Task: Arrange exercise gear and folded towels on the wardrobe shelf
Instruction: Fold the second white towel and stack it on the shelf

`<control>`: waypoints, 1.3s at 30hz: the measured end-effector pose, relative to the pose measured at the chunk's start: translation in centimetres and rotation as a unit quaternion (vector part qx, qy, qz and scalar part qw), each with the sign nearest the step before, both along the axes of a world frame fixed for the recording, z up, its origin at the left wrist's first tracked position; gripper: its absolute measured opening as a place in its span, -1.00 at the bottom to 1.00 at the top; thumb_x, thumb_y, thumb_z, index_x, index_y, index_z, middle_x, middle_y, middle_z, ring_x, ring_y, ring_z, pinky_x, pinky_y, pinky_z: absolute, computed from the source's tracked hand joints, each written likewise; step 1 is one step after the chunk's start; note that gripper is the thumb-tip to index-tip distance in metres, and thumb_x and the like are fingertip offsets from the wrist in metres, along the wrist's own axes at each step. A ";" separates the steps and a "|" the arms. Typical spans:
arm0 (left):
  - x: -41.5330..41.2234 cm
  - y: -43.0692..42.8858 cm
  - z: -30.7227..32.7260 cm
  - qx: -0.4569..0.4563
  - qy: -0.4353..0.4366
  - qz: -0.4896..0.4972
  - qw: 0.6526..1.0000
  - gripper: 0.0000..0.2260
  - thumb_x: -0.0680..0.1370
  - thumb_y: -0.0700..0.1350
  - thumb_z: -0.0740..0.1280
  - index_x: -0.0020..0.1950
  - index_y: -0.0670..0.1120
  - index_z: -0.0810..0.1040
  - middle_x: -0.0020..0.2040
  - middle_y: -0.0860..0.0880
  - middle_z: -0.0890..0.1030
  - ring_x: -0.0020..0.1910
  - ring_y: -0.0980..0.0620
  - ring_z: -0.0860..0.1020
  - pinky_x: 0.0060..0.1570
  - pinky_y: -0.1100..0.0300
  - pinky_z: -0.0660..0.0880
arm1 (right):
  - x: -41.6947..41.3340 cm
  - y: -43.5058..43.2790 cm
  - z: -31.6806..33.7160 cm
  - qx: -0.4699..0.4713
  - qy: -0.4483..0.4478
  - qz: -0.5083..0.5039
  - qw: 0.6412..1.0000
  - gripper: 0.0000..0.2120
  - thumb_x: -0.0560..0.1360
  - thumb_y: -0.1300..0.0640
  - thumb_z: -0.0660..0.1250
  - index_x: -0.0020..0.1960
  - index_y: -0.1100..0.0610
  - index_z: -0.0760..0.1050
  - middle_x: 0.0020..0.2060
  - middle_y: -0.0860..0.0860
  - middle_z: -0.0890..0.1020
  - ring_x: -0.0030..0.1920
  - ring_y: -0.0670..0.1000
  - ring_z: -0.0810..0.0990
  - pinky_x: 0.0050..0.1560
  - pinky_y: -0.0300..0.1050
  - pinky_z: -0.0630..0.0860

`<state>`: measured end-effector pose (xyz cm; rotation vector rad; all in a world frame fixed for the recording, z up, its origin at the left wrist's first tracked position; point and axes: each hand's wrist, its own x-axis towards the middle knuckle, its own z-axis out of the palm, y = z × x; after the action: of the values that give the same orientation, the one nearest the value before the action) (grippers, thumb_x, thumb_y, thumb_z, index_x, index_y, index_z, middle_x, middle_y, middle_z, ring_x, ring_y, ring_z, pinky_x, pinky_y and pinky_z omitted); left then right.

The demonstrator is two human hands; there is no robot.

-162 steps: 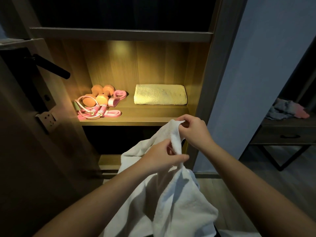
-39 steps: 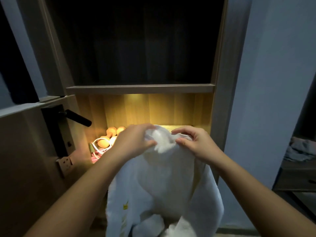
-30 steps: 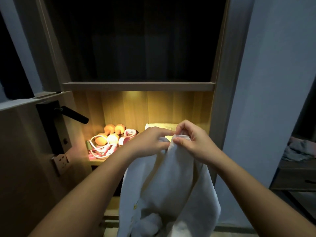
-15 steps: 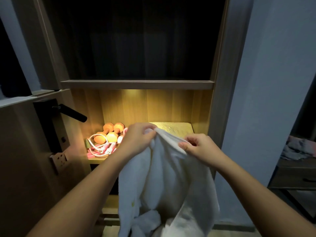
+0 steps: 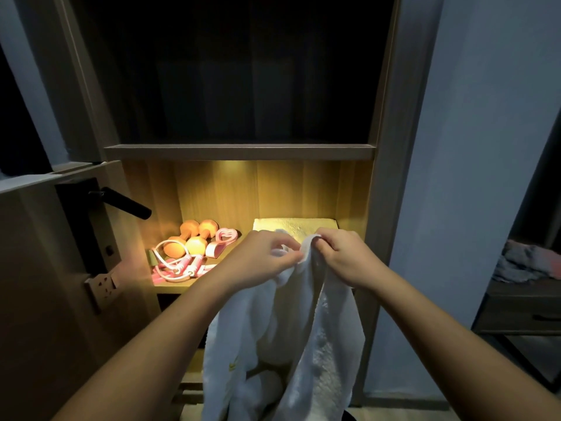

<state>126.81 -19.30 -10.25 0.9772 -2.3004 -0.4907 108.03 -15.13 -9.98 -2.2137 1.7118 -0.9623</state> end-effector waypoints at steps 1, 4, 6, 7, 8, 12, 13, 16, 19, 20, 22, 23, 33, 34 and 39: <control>-0.1 0.1 0.0 -0.005 -0.022 0.009 1.000 -0.74 0.49 0.20 0.35 0.04 0.09 0.66 -0.04 0.28 0.57 -0.04 0.32 0.51 -0.11 0.35 0.40 | 0.0 0.0 0.1 -0.001 0.003 -0.001 1.000 -0.72 0.65 0.11 0.12 -0.21 -0.01 0.43 -0.30 -0.10 0.50 -0.24 -0.08 0.47 -0.20 -0.09 0.40; -1.0 0.0 -0.3 -0.100 -0.089 0.107 0.985 -0.82 0.53 0.12 0.32 -0.10 0.05 0.64 -0.18 0.13 0.62 -0.15 0.09 0.56 -0.28 0.22 0.42 | 0.1 -0.3 0.4 -0.003 0.030 -0.028 0.999 -0.73 0.65 0.10 0.11 -0.16 0.08 0.48 -0.28 -0.05 0.52 -0.21 -0.01 0.50 -0.16 0.00 0.47; -0.1 -0.5 0.7 -0.156 -0.038 0.201 0.966 -0.83 0.54 -0.03 0.28 -0.20 -0.03 0.59 -0.31 0.01 0.58 -0.24 -0.06 0.54 -0.37 0.18 0.34 | -0.4 -0.7 0.7 -0.006 0.086 -0.092 0.992 -0.72 0.65 0.07 0.08 -0.08 0.12 0.51 -0.22 0.02 0.56 -0.15 0.06 0.54 -0.09 0.08 0.54; 0.9 -1.1 1.6 -0.169 0.006 0.236 0.957 -0.82 0.53 -0.07 0.28 -0.20 -0.08 0.61 -0.31 -0.05 0.59 -0.26 -0.08 0.54 -0.36 0.15 0.39 | -0.8 -0.9 0.9 -0.001 0.106 -0.125 0.986 -0.71 0.66 0.07 0.07 -0.04 0.12 0.53 -0.17 0.05 0.58 -0.12 0.08 0.56 -0.06 0.09 0.55; 2.1 -1.7 2.6 -0.178 0.043 0.254 0.950 -0.82 0.54 -0.09 0.29 -0.18 -0.11 0.63 -0.29 -0.08 0.61 -0.25 -0.09 0.56 -0.31 0.11 0.47 | -1.1 -1.0 1.0 0.007 0.109 -0.141 0.984 -0.70 0.66 0.07 0.07 -0.01 0.13 0.54 -0.14 0.07 0.60 -0.11 0.09 0.57 -0.04 0.08 0.56; 2.4 -1.8 4.5 -0.151 0.024 0.225 0.962 -0.85 0.53 0.02 0.35 -0.07 -0.03 0.63 -0.18 -0.05 0.64 -0.17 -0.05 0.59 -0.22 0.09 0.54 | 0.1 -1.3 1.1 0.002 0.052 -0.083 0.995 -0.74 0.65 0.10 0.11 -0.05 0.11 0.54 -0.20 0.03 0.58 -0.14 0.05 0.56 -0.12 -0.01 0.53; 1.5 -1.3 4.1 -0.139 -0.008 0.206 0.969 -0.83 0.52 0.10 0.35 -0.04 0.02 0.62 -0.17 -0.01 0.64 -0.17 -0.01 0.58 -0.23 0.12 0.53 | 0.7 -1.5 1.2 -0.001 0.042 -0.074 0.996 -0.76 0.65 0.09 0.12 -0.04 0.10 0.54 -0.21 0.00 0.57 -0.14 0.03 0.56 -0.16 -0.06 0.50; -0.4 -0.2 2.5 -0.128 -0.066 0.162 0.976 -0.64 0.46 0.33 0.29 0.00 0.09 0.63 -0.09 0.09 0.65 -0.14 0.09 0.56 -0.27 0.19 0.50 | 1.5 -2.0 1.9 0.001 0.042 -0.064 0.997 -0.79 0.65 0.07 0.13 -0.03 0.05 0.52 -0.23 -0.03 0.55 -0.17 -0.02 0.55 -0.25 -0.19 0.41; -1.1 -0.2 1.8 -0.126 -0.113 0.167 0.971 -0.60 0.45 0.36 0.28 0.04 0.09 0.63 -0.09 0.12 0.62 -0.16 0.12 0.54 -0.36 0.29 0.35 | 1.7 -2.0 2.1 -0.002 0.048 -0.056 0.997 -0.79 0.65 0.07 0.13 -0.08 0.05 0.49 -0.25 -0.03 0.54 -0.23 -0.07 0.53 -0.32 -0.28 0.36; -1.3 -0.2 1.6 -0.131 -0.121 0.179 0.968 -0.67 0.48 0.29 0.29 -0.01 0.09 0.64 -0.13 0.10 0.62 -0.19 0.09 0.53 -0.38 0.29 0.31 | 1.8 -1.9 2.0 -0.006 0.050 -0.053 0.997 -0.78 0.65 0.07 0.13 -0.09 0.05 0.50 -0.25 -0.02 0.55 -0.22 -0.06 0.53 -0.30 -0.25 0.42; -1.6 -0.3 1.5 -0.147 -0.121 0.210 0.959 -0.80 0.52 0.13 0.27 -0.19 0.07 0.58 -0.31 0.09 0.54 -0.29 0.04 0.48 -0.44 0.27 0.19 | 1.9 -1.8 1.9 -0.014 0.055 -0.055 0.997 -0.76 0.65 0.07 0.13 -0.07 0.08 0.53 -0.22 0.01 0.57 -0.17 -0.02 0.56 -0.17 -0.10 0.57; -1.6 -0.3 1.5 -0.149 -0.119 0.222 0.956 -0.80 0.52 0.08 0.26 -0.26 0.06 0.53 -0.38 0.09 0.49 -0.33 0.04 0.46 -0.46 0.26 0.16 | 1.9 -1.8 1.9 -0.016 0.057 -0.061 0.996 -0.75 0.64 0.07 0.13 -0.07 0.10 0.54 -0.22 0.03 0.58 -0.16 0.01 0.57 -0.12 -0.03 0.59; 1.8 -1.9 5.3 -0.216 -0.034 0.329 0.919 -0.74 0.54 -0.01 0.23 -0.32 -0.06 0.49 -0.34 -0.05 0.53 -0.27 -0.10 0.52 -0.38 0.22 0.31 | 1.3 -2.0 2.0 0.028 0.194 -0.163 0.967 -0.77 0.64 0.07 0.08 0.12 0.10 0.48 -0.04 0.08 0.60 -0.06 0.11 0.60 -0.01 0.08 0.60; 3.0 -2.3 6.2 -0.206 -0.010 0.357 0.911 -0.73 0.53 0.00 0.23 -0.33 -0.09 0.49 -0.32 -0.08 0.54 -0.25 -0.14 0.52 -0.34 0.20 0.35 | 0.7 -1.9 2.1 0.035 0.199 -0.174 0.964 -0.80 0.64 0.09 0.08 0.11 0.11 0.45 -0.05 0.07 0.60 -0.08 0.11 0.59 -0.03 0.06 0.60; 6.7 -3.2 8.1 -0.168 0.010 0.395 0.903 -0.75 0.54 0.02 0.23 -0.27 -0.03 0.57 -0.33 -0.03 0.54 -0.28 -0.04 0.51 -0.35 0.21 0.34 | -0.9 -1.7 2.8 0.045 0.146 -0.184 0.971 -0.84 0.65 0.13 0.08 0.02 0.12 0.43 -0.10 0.07 0.56 -0.13 0.07 0.57 -0.14 -0.04 0.55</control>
<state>133.53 -22.55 -2.12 1.5669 -1.6711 0.2278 107.08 -16.80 -7.19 -2.1033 2.3085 -0.6272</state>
